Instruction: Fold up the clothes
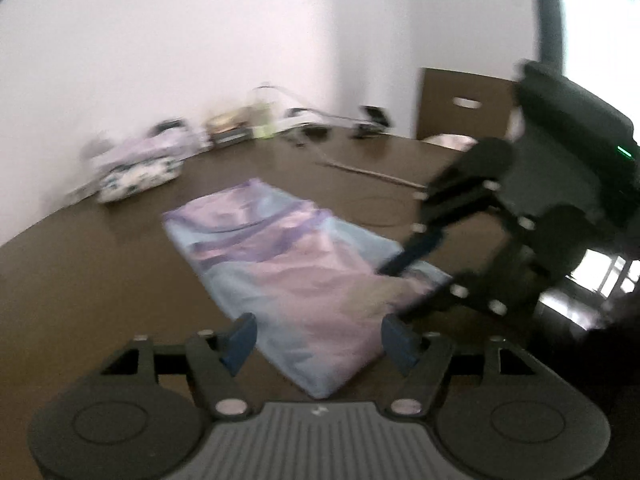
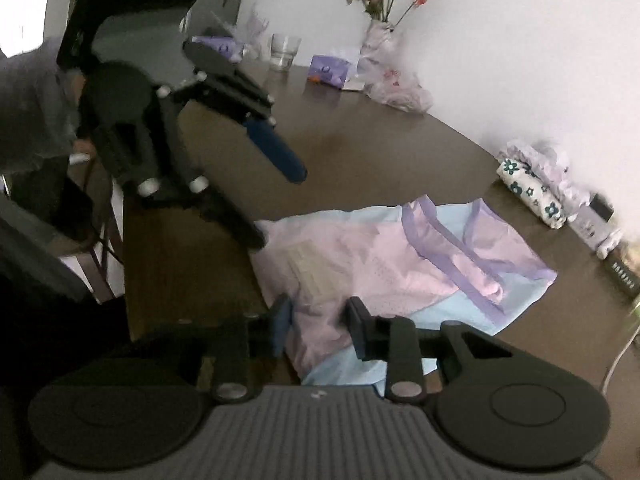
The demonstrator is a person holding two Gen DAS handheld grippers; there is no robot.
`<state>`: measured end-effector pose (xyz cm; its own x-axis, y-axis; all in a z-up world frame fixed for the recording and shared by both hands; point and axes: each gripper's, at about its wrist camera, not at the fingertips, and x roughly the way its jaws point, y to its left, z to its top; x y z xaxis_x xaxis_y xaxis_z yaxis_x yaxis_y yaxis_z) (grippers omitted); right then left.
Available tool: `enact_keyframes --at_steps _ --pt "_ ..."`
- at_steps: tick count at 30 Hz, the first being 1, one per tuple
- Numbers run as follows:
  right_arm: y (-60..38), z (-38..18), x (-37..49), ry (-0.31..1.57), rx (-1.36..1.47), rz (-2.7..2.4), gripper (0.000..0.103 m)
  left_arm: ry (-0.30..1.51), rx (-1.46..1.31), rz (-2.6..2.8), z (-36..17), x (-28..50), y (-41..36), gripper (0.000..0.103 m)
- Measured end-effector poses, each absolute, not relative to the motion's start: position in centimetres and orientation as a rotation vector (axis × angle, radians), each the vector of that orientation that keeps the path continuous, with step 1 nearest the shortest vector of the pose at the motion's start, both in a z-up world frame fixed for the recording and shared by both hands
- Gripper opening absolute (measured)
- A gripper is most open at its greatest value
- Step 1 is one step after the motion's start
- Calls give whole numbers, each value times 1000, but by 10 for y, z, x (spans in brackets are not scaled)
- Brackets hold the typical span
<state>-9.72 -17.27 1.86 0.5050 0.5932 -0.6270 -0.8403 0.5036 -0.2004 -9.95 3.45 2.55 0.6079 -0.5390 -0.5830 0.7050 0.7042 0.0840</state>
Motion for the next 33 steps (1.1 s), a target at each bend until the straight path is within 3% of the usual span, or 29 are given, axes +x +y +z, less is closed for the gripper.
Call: enact_keyframes --at_steps 1,3,9,10,11,12,14,17,19,21,22,24,26,28,33 --pt "-176 18 -96 537 -508 926 18 553 332 -761 23 -102 32 71" --pt "-182 19 -92 555 -455 943 13 528 357 -773 20 -107 26 76" --pt "-199 27 -80 581 -322 996 10 417 537 -791 10 -122 5 77" --pt "-201 30 -78 571 -303 992 11 434 556 -805 8 -118 3 73" --pt "-204 32 -77 561 -289 978 16 457 572 -821 5 -114 0 59" --pt "-203 34 -77 558 -300 970 20 481 577 -833 3 -110 -1 53" --pt "-197 36 -86 522 -386 963 47 510 562 -841 1 -102 1 47" --pt "-185 31 -103 466 -547 998 47 544 544 -860 1 -93 6 46" --pt "-181 25 -102 485 -588 1013 45 558 543 -871 2 -88 9 40" --pt "-181 22 -96 502 -580 1012 34 572 544 -879 3 -85 11 37" --pt "-182 22 -93 509 -565 1014 18 568 553 -875 3 -85 11 37" --pt "-184 22 -86 521 -536 1016 12 533 583 -861 5 -91 9 38" --pt "-188 26 -81 533 -497 1042 11 458 621 -849 7 -106 6 60" --pt "-195 33 -79 550 -430 1095 11 368 659 -839 9 -124 3 72" --pt "-217 53 -78 621 -259 1250 11 236 727 -854 4 -163 -6 73"
